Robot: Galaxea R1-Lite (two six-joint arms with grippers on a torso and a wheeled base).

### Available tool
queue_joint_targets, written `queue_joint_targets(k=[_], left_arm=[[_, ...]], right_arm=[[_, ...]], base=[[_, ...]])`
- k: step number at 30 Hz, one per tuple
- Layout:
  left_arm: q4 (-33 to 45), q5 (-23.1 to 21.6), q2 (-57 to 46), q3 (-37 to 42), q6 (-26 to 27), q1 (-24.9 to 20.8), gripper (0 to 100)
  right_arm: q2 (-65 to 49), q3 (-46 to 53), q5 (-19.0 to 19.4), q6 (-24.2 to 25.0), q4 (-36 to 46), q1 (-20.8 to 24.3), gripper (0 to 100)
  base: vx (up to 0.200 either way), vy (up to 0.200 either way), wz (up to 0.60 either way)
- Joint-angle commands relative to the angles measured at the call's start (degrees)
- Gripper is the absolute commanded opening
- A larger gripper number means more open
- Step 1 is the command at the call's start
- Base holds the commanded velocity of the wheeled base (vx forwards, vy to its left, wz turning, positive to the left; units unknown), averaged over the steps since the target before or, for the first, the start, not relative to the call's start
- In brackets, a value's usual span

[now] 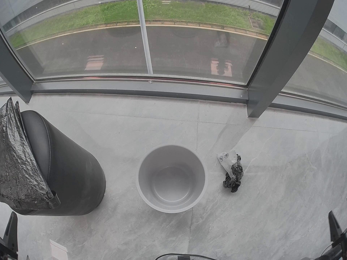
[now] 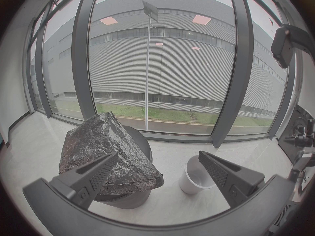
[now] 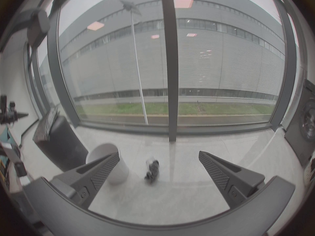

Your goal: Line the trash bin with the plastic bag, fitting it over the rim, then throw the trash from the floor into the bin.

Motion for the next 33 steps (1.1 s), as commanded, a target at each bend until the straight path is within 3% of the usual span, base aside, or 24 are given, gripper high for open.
queue_joint_targets(k=[1,4,8,9,11,12,13,14,18,22,24,25,26,29,33], left_arm=[[1.6,-0.1,3.2,0.6,0.6,-0.3,100],[1.6,-0.2,4.5,0.8,1.3,-0.3,100],[1.9,-0.6,7.1,1.0,5.6,-0.5,100],[2.7,-0.6,8.8,1.2,10.9,-0.5,100],[2.7,-0.6,8.8,1.2,10.9,-0.5,100],[2.9,-0.3,12.0,1.3,18.9,-0.4,100],[2.9,-0.3,12.1,1.3,19.2,-0.4,100],[2.8,-0.2,13.6,0.9,22.9,-0.4,100],[2.1,0.8,17.6,0.4,30.7,-0.3,100],[1.8,0.9,22.6,-0.5,32.3,-0.6,100],[1.8,1.1,25.6,-1.8,36.8,-0.7,100],[1.8,1.1,26.0,-2.0,37.7,-0.7,100],[1.7,1.2,27.7,-3.0,42.9,-0.6,100],[0.5,1.2,29.3,-3.8,51.1,-0.5,100],[-2.2,2.8,32.4,-3.5,57.6,-0.6,100]], right_arm=[[8.4,-16.3,0.6,9.4,-5.0,-0.2,100],[11.9,-18.5,2.6,7.9,-5.8,0.3,100],[19.9,-19.5,7.0,8.0,-7.5,1.0,100],[26.2,-19.8,8.4,9.4,-10.2,3.5,100],[26.2,-19.8,8.4,9.4,-10.2,3.5,100],[37.1,-20.4,8.3,10.7,-20.1,10.1,100],[38.3,-20.5,8.2,10.7,-21.2,10.8,100],[45.0,-21.3,7.0,10.7,-27.3,13.7,100],[58.1,-22.3,4.0,10.8,-37.3,17.0,100],[66.6,-22.4,1.9,14.3,-45.8,20.2,100],[71.7,-22.2,-0.7,16.8,-51.6,21.4,100],[72.3,-22.2,-0.9,17.0,-52.1,21.4,100],[75.1,-22.3,-1.7,17.5,-54.3,21.5,100],[78.7,-22.2,-2.4,17.6,-57.3,21.5,100],[79.8,-21.9,-2.5,18.1,-57.7,21.4,100]], base=[[0.0,0.0,0.0],[0.0,0.0,0.0],[0.0,0.0,0.0],[0.0,0.0,0.0],[0.0,0.0,0.0],[0.0,0.0,0.0],[0.0,0.0,0.0],[0.0,0.0,0.0],[0.0,0.0,0.0],[0.0,0.0,0.0],[0.0,0.0,0.0],[0.0,0.0,0.0],[0.0,0.0,0.0],[0.0,0.0,0.0],[0.0,0.0,0.0]])
